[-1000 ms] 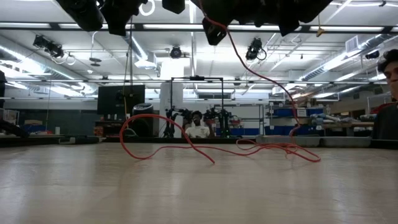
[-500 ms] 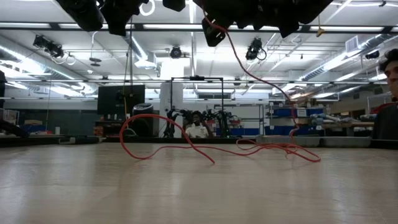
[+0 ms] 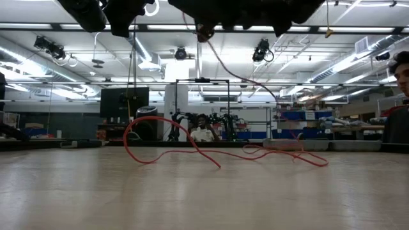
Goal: Coil cords
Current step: Coil the red cable wire onto the black spool
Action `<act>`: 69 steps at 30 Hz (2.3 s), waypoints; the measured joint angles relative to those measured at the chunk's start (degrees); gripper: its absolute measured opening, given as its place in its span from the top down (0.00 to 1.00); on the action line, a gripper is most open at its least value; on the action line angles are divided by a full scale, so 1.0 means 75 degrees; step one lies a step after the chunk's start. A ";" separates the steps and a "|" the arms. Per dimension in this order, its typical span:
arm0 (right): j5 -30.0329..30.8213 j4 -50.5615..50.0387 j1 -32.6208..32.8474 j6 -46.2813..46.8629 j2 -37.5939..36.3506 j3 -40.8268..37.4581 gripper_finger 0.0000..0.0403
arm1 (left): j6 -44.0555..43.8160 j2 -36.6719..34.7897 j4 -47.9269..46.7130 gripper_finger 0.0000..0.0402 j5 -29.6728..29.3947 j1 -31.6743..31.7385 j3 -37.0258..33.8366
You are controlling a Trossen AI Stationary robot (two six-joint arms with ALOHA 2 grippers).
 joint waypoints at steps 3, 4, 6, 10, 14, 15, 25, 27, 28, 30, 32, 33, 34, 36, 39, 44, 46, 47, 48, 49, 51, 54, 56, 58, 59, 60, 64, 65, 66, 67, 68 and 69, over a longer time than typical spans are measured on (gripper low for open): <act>-0.0021 -0.0147 -0.0155 -0.0339 0.0011 0.0192 0.96 | -0.0271 0.0000 -0.0033 1.00 0.0022 -0.0128 0.0000; -0.0053 -0.0117 -0.0204 -0.0410 0.0003 0.0196 0.95 | -0.0357 0.0000 -0.0021 1.00 0.0028 -0.0183 -0.0003; -0.0230 -0.0180 -0.0305 -0.0444 -0.0015 0.0188 0.91 | -0.0384 -0.0003 -0.0041 1.00 0.0044 -0.0309 0.0003; -0.1295 -0.0400 -0.0541 -0.0420 -0.0036 0.0189 0.83 | -0.0364 0.0030 -0.0244 1.00 0.0069 -0.0530 0.0003; -0.2277 -0.1048 -0.0751 -0.0025 -0.0037 0.0185 0.79 | -0.0360 0.0041 -0.0390 1.00 0.0070 -0.0598 0.0003; -0.2402 -0.1205 -0.0793 0.0004 -0.0039 0.0185 0.79 | -0.0358 0.0041 -0.0433 1.00 0.0069 -0.0595 0.0003; 0.0726 -0.3054 -0.0552 -0.0668 -0.1096 0.0182 0.81 | 0.0595 0.0047 -0.1881 1.00 -0.0415 -0.0169 0.0000; 0.0807 -0.3434 -0.0598 -0.0632 -0.1441 0.0182 0.81 | 0.0831 0.0047 -0.2027 1.00 -0.0675 -0.0067 -0.0027; 0.0920 -0.3575 -0.0634 -0.0578 -0.1625 0.0185 0.81 | 0.0859 0.0047 -0.1970 1.00 -0.0787 -0.0011 -0.0083; 0.1286 -0.4014 -0.0669 -0.0528 -0.1956 0.0185 0.81 | 0.0870 0.0047 -0.1818 1.00 -0.0941 0.0101 -0.0183; 0.1612 -0.4281 -0.0669 -0.0520 -0.2266 0.0179 0.81 | 0.0875 0.0047 -0.1528 1.00 -0.1074 0.0174 -0.0342; 0.1665 -0.4290 -0.0661 -0.0513 -0.2419 0.0179 0.81 | 0.0878 0.0047 -0.1342 1.00 -0.1211 0.0194 -0.0449; 0.1671 -0.4284 -0.0660 -0.0468 -0.2578 0.0179 0.81 | 0.0878 0.0054 -0.1121 1.00 -0.1329 0.0214 -0.0562; 0.1670 -0.4162 -0.0641 -0.0369 -0.2800 0.0182 0.81 | 0.0877 0.0121 -0.0537 1.00 -0.1656 0.0250 -0.0793; 0.1899 -0.4015 -0.0555 -0.0239 -0.2936 0.0182 0.81 | 0.0880 0.0272 0.0088 1.00 -0.2327 0.0289 -0.1019; 0.2385 -0.3912 -0.0363 -0.0326 -0.2880 0.0145 0.81 | 0.0823 0.0790 0.1053 1.00 -0.2845 0.0323 -0.1099; 0.2612 -0.3418 -0.0248 -0.0419 -0.2945 -0.0089 0.81 | 0.0679 0.1089 0.1627 1.00 -0.2864 0.0323 -0.1096; 0.2662 -0.3152 -0.0196 -0.0437 -0.3044 -0.0299 0.81 | 0.0589 0.1248 0.1944 1.00 -0.2869 0.0323 -0.1096; 0.2696 -0.2734 -0.0160 -0.0440 -0.3139 -0.0545 0.81 | 0.0466 0.1407 0.2263 1.00 -0.2870 0.0323 -0.1096; 0.2772 -0.2253 -0.0119 -0.0409 -0.3254 -0.0821 0.81 | 0.0383 0.1551 0.2545 1.00 -0.2888 0.0323 -0.1096; 0.2939 -0.1357 -0.0044 -0.0248 -0.3490 -0.1488 0.81 | 0.0202 0.1827 0.3040 1.00 -0.2992 0.0323 -0.1096; 0.3095 -0.0382 -0.0019 0.0149 -0.3614 -0.2292 0.81 | 0.0049 0.2020 0.3121 1.00 -0.3334 0.0323 -0.1074; 0.3199 -0.0340 -0.0064 0.0403 -0.3675 -0.2565 0.81 | 0.0018 0.2031 0.2955 1.00 -0.3611 0.0323 -0.1052; 0.3314 -0.0246 -0.0111 0.0495 -0.3693 -0.2659 0.81 | -0.0009 0.2031 0.2830 1.00 -0.3877 0.0326 -0.1049; 0.3393 -0.0273 -0.0130 0.0495 -0.3694 -0.2674 0.81 | -0.0082 0.2031 0.2787 1.00 -0.3940 0.0326 -0.1037; 0.3470 -0.0284 -0.0141 0.0464 -0.3667 -0.2673 0.81 | -0.0163 0.2031 0.2746 1.00 -0.3973 0.0326 -0.1005; 0.3595 -0.0298 -0.0242 0.0200 -0.3623 -0.2597 0.79 | -0.0352 0.2031 0.2323 1.00 -0.4030 0.0323 -0.0778; 0.3587 -0.0290 -0.0293 0.0197 -0.3623 -0.2578 0.79 | -0.0355 0.2031 0.2206 1.00 -0.4040 0.0323 -0.0731; 0.3581 -0.0333 -0.0346 0.0200 -0.3623 -0.2578 0.78 | -0.0358 0.2031 0.2138 1.00 -0.4040 0.0320 -0.0682; 0.3566 -0.0427 -0.0394 0.0197 -0.3623 -0.2578 0.77 | -0.0353 0.2031 0.2105 1.00 -0.4040 0.0320 -0.0624; 0.3471 -0.0453 -0.0435 0.0230 -0.3618 -0.2578 0.76 | -0.0340 0.2030 0.2071 1.00 -0.4040 0.0320 -0.0569; 0.3368 -0.0444 -0.0475 0.0322 -0.3617 -0.2578 0.75 | -0.0326 0.2028 0.2010 1.00 -0.4043 0.0320 -0.0531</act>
